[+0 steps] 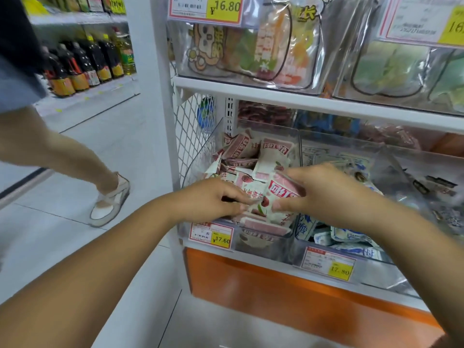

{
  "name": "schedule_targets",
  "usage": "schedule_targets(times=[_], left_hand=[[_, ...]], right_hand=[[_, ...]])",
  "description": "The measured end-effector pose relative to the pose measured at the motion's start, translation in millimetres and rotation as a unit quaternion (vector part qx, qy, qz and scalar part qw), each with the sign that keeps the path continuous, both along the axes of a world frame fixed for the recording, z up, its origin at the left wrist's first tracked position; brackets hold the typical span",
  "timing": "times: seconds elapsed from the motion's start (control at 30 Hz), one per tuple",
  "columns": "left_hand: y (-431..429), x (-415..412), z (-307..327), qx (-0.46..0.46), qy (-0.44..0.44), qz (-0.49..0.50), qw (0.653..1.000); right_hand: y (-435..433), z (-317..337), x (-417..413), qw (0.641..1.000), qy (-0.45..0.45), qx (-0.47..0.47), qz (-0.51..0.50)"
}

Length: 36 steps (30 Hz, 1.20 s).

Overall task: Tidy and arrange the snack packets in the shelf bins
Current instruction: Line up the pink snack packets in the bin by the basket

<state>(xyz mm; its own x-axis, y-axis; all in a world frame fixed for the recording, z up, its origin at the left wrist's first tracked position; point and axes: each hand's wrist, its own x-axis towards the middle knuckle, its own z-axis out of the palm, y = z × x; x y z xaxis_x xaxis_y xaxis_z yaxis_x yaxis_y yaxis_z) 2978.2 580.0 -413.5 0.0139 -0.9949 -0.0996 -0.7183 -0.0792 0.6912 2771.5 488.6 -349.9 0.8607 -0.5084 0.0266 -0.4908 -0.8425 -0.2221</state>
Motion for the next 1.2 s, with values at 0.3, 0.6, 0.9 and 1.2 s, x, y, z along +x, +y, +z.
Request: schedule_targets(times=[0.3,0.6,0.9,1.2], left_hand=[[-8,-2,-3,-0.047,-0.053,0.071,0.995],[-20,-11,-11,-0.112,-0.026,0.158,0.981],[-12,-14,-15,-0.118,-0.132,0.053,0.983],[-12,-17,-6,-0.063,-0.162,-0.005,0.985]], right_hand=[[-2,2,4,0.999,0.032,0.028,0.026],[-4,-23,32,0.984,0.16,-0.051,0.057],[-29,9,36,0.977,0.196,0.034,0.08],[-54,-6,52,0.959,0.262,-0.039,0.1]])
